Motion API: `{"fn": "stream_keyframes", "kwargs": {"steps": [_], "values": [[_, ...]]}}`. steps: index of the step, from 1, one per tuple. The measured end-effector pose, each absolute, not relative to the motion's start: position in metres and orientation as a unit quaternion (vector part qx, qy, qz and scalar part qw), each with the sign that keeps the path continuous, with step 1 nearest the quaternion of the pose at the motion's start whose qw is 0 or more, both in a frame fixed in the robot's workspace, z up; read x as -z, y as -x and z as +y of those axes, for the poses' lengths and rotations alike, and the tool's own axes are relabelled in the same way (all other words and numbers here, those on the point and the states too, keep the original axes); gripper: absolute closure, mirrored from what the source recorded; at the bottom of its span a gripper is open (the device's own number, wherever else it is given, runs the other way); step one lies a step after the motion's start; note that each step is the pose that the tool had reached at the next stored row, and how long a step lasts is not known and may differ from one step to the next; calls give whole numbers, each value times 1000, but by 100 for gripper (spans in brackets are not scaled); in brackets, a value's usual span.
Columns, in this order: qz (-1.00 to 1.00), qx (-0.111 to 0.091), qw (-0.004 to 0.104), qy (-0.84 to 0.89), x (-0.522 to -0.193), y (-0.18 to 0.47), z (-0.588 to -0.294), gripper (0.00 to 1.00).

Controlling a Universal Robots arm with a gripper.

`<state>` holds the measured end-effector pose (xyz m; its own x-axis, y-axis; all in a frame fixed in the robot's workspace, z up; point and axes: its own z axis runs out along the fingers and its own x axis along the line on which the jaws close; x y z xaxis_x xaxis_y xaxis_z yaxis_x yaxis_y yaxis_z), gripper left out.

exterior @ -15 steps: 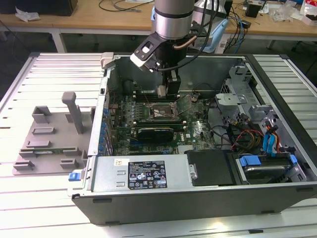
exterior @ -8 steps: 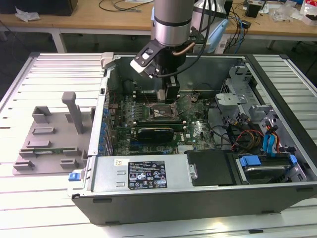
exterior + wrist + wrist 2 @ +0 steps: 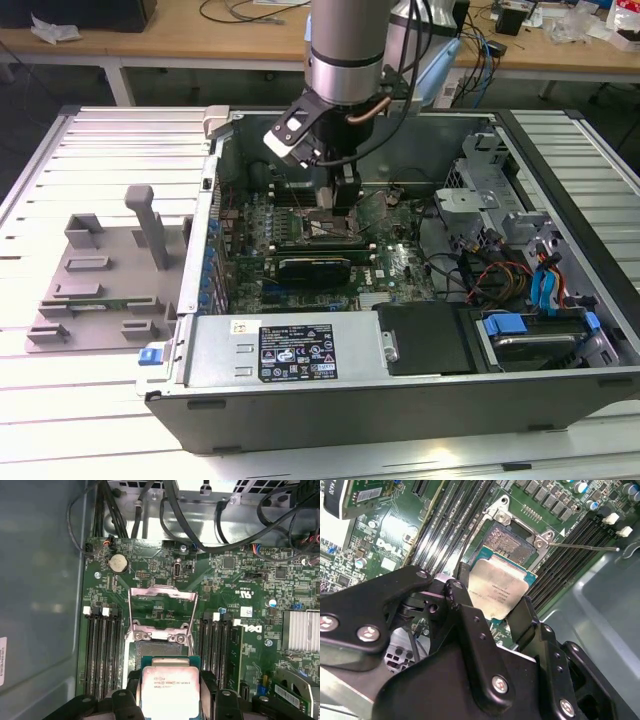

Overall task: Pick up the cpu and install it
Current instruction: 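Place the cpu into insertion slot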

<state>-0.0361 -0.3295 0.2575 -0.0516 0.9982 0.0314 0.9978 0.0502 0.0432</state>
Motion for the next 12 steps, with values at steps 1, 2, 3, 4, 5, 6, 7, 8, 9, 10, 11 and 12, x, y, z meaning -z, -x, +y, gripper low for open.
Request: {"fn": "stream_keyframes", "kwargs": {"steps": [1, 2, 3, 4, 5, 6, 7, 8, 9, 10, 11, 12], "values": [[725, -27, 4, -689, -256, 36, -330, 45], [725, -27, 3, -689, -255, 36, -330, 45], [725, -27, 4, -689, -253, 36, -330, 45], [725, -27, 3, -689, -253, 36, -330, 45], [725, -27, 3, -689, -252, 36, -330, 45], [725, -26, 4, -689, -252, 36, -330, 45], [725, -27, 3, -689, -251, 36, -330, 45], [725, -27, 3, -689, -249, 36, -330, 45], [725, -27, 3, -689, -248, 36, -330, 45], [725, -27, 3, -689, -245, 36, -329, 45], [724, -27, 3, -689, -242, 36, -330, 45], [720, -27, 4, -694, -240, 36, -330, 45]]}}
